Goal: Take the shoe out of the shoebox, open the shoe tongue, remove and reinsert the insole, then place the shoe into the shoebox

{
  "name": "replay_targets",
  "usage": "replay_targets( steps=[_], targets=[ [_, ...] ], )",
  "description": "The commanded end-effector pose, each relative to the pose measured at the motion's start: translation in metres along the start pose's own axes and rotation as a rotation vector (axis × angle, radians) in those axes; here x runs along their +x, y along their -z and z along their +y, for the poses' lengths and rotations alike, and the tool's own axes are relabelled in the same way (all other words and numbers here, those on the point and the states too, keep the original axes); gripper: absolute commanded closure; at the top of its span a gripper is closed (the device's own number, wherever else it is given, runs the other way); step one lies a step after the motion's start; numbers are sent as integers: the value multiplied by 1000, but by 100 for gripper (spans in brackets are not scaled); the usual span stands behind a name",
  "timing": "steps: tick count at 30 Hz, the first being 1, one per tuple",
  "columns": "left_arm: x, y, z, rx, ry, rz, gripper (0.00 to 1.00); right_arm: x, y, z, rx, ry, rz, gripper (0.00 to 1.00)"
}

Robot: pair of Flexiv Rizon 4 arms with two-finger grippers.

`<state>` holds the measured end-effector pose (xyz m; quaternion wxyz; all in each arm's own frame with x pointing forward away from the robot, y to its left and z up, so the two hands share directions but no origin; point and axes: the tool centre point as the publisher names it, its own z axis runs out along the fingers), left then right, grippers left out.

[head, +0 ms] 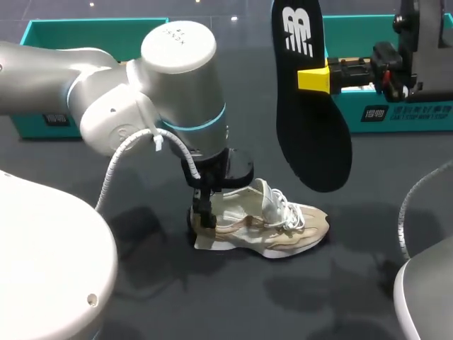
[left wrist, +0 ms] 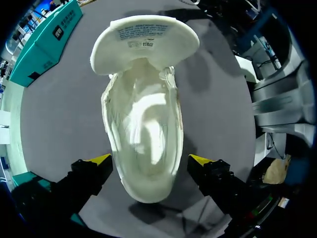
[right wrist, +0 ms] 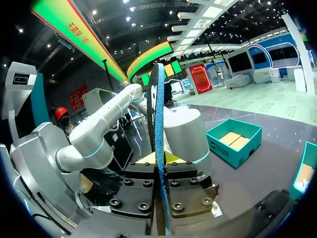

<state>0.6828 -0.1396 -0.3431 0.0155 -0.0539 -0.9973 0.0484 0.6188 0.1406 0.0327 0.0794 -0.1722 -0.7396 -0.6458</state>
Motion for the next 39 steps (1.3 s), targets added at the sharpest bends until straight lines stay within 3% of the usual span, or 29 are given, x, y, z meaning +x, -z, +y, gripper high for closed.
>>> replay_targets(
  steps=[1,15,24,32,39],
  targets=[
    [0,5,-4,-5,6,-7,0,-3,-3,2,5,-2,2,100],
    [-25,16,-23,17,13,-48,0,-3,-3,2,5,-2,2,100],
    [-46,-5,-36,39,29,-61,0,-3,-3,2,5,-2,2,100],
    [-47,-26,-44,40,30,-58,0,-3,-3,2,5,-2,2,100],
    [-46,-38,-43,26,48,-51,16,-3,-3,2,5,-2,2,100]
  ],
)
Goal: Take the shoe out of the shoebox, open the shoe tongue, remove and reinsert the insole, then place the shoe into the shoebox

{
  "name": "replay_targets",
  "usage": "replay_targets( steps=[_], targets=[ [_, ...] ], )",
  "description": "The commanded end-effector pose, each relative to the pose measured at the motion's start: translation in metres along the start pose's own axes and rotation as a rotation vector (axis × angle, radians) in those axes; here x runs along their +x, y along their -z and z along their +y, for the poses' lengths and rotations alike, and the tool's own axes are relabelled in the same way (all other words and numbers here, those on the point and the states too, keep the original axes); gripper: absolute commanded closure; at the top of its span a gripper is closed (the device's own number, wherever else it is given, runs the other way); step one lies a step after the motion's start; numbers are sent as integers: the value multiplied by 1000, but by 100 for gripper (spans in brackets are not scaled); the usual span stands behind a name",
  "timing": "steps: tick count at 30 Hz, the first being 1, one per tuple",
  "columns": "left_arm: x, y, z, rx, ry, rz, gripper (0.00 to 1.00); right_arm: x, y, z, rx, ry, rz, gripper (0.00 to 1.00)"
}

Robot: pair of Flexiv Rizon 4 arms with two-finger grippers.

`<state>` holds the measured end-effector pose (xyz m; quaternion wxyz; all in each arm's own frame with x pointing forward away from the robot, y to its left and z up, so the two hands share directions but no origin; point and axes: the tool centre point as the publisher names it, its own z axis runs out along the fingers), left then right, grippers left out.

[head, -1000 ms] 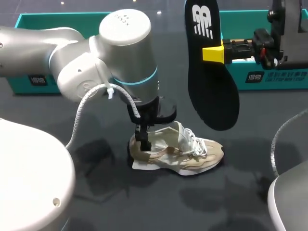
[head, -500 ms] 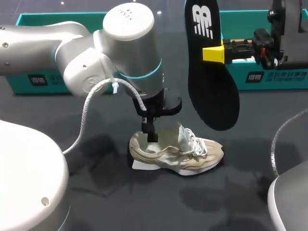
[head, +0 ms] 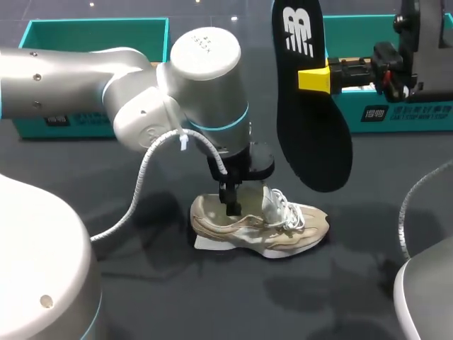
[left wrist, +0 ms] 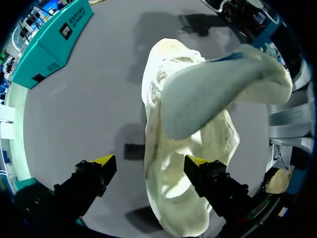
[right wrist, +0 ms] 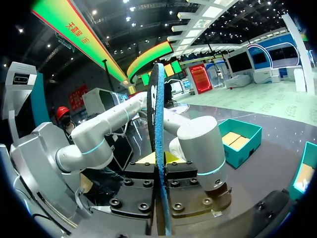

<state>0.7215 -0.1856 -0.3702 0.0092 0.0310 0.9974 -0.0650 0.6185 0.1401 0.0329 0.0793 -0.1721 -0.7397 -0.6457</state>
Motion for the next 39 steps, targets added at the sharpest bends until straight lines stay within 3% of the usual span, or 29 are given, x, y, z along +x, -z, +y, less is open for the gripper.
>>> replay_targets(
  steps=[1,6,12,20,22,23,24,39],
  targets=[
    [-2,-10,-3,-6,7,4,17,-3,-4,2,5,-2,3,100],
    [-2,-17,-4,-6,21,19,24,-3,-4,2,5,-2,3,100],
    [-1,-21,-5,-10,25,29,46,-3,-4,2,5,-2,3,100],
    [-1,-23,-8,-12,22,40,57,-3,-4,2,5,-2,3,100],
    [0,-23,-9,-12,20,43,73,-3,-4,2,5,-2,3,100],
    [0,-23,-9,-11,18,45,97,-3,-4,2,5,-2,3,100],
    [1,-23,-9,-10,17,46,100,-3,-4,2,5,-2,3,100],
    [2,-11,-6,15,-38,49,100,-3,-4,2,5,-2,3,100]
  ],
)
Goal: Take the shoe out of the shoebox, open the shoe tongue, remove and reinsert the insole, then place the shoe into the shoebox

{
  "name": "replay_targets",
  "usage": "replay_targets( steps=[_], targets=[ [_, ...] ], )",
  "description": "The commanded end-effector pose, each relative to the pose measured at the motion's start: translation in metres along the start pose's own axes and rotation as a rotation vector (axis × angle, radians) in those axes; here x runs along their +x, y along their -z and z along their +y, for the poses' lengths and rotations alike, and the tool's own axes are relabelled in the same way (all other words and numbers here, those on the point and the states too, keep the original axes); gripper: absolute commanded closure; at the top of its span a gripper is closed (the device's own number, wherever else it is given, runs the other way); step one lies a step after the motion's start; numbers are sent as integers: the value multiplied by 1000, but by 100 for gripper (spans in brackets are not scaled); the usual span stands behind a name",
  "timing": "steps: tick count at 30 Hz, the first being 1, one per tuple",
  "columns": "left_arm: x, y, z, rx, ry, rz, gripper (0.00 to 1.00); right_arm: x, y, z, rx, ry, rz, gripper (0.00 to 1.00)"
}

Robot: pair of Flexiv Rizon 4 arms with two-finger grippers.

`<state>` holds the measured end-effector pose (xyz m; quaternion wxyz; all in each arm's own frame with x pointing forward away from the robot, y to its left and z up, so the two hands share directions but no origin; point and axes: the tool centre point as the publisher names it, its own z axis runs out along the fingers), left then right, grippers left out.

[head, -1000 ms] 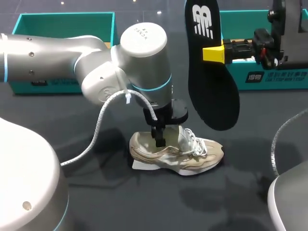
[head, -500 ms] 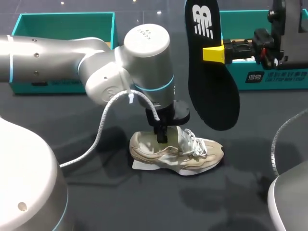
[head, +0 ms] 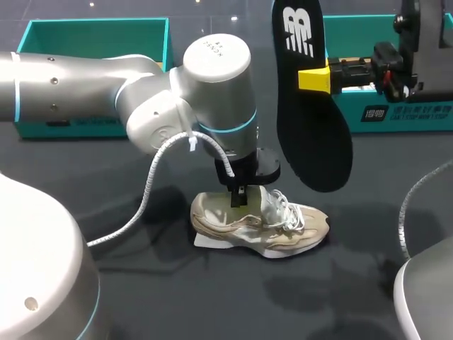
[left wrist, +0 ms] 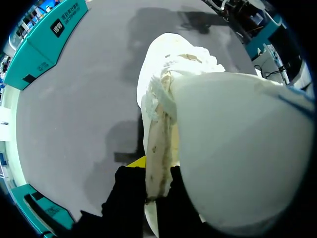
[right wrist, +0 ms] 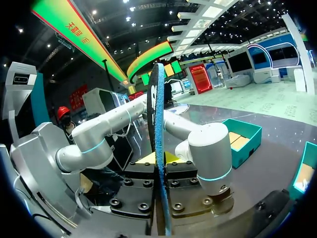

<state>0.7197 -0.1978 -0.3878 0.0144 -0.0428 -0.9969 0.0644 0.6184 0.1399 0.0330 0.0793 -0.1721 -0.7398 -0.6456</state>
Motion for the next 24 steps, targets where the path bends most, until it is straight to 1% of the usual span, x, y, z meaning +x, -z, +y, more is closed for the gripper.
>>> replay_targets(
  steps=[1,6,12,14,17,19,21,22,23,24],
  targets=[
    [1,10,4,19,-36,-1,100,-3,-4,2,4,-2,3,100],
    [5,33,2,74,-172,17,100,-3,-4,2,4,-2,3,100],
    [13,52,0,100,-371,14,100,-3,-4,2,4,-2,3,100],
    [14,55,0,91,-435,0,100,-3,-4,2,4,-2,3,100],
    [17,59,-1,98,-541,-9,100,-3,-4,2,4,-2,3,100],
    [19,61,-2,78,-607,-45,100,-3,-4,2,4,-2,3,100],
    [23,62,-2,69,-729,-79,100,-3,-4,2,4,-2,3,100],
    [24,62,-1,77,-775,-99,100,-3,-4,2,4,-2,3,100],
    [24,62,0,119,-782,-114,100,-3,-4,2,4,-2,3,100],
    [24,62,0,119,-782,-114,100,-3,-4,2,4,-2,3,100]
  ],
)
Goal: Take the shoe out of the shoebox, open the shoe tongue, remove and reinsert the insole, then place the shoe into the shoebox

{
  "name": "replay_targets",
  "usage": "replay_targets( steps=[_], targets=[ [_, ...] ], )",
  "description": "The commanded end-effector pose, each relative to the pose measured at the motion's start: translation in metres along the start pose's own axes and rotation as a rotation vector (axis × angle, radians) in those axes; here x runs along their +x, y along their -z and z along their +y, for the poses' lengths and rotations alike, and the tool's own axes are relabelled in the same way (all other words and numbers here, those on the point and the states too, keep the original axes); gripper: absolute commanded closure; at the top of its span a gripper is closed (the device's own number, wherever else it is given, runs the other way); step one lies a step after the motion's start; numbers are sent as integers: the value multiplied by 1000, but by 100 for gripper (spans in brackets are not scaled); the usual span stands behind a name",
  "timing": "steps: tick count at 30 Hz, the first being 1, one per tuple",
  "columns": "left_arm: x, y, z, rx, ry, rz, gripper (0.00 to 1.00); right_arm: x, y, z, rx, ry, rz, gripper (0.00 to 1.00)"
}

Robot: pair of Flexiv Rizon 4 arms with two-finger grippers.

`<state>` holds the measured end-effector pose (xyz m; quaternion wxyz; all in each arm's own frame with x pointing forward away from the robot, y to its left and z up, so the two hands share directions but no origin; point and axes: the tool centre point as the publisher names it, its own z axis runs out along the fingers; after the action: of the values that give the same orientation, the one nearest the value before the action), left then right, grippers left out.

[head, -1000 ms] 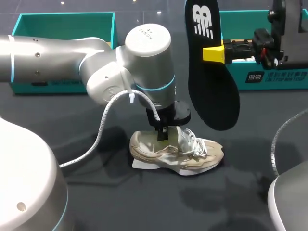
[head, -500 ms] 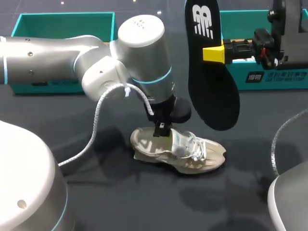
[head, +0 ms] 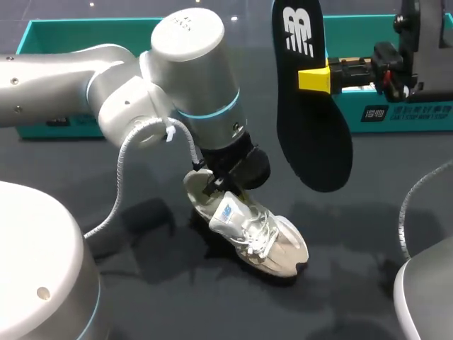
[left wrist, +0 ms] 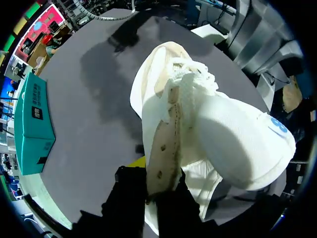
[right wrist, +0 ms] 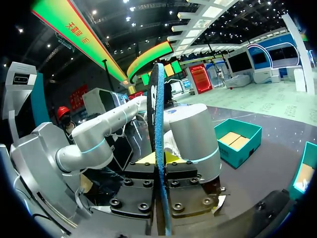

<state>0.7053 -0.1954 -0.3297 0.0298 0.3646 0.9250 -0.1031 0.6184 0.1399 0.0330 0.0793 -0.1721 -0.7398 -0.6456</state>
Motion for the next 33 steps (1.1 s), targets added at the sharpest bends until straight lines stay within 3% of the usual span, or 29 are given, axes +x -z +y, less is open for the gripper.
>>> replay_targets(
  steps=[1,14,18,24,33],
  targets=[
    [10,6,-1,24,-117,-71,100,-3,-4,2,4,-2,3,100],
    [7,12,0,4,-170,-72,100,-3,-4,2,4,-2,3,100],
    [-2,25,1,53,-336,-14,100,-3,-4,2,4,-2,3,100],
    [-9,38,2,27,-414,39,100,-3,-4,2,4,-2,3,100],
    [-13,39,-4,-14,-542,184,100,-3,-4,2,4,-2,3,100]
  ],
)
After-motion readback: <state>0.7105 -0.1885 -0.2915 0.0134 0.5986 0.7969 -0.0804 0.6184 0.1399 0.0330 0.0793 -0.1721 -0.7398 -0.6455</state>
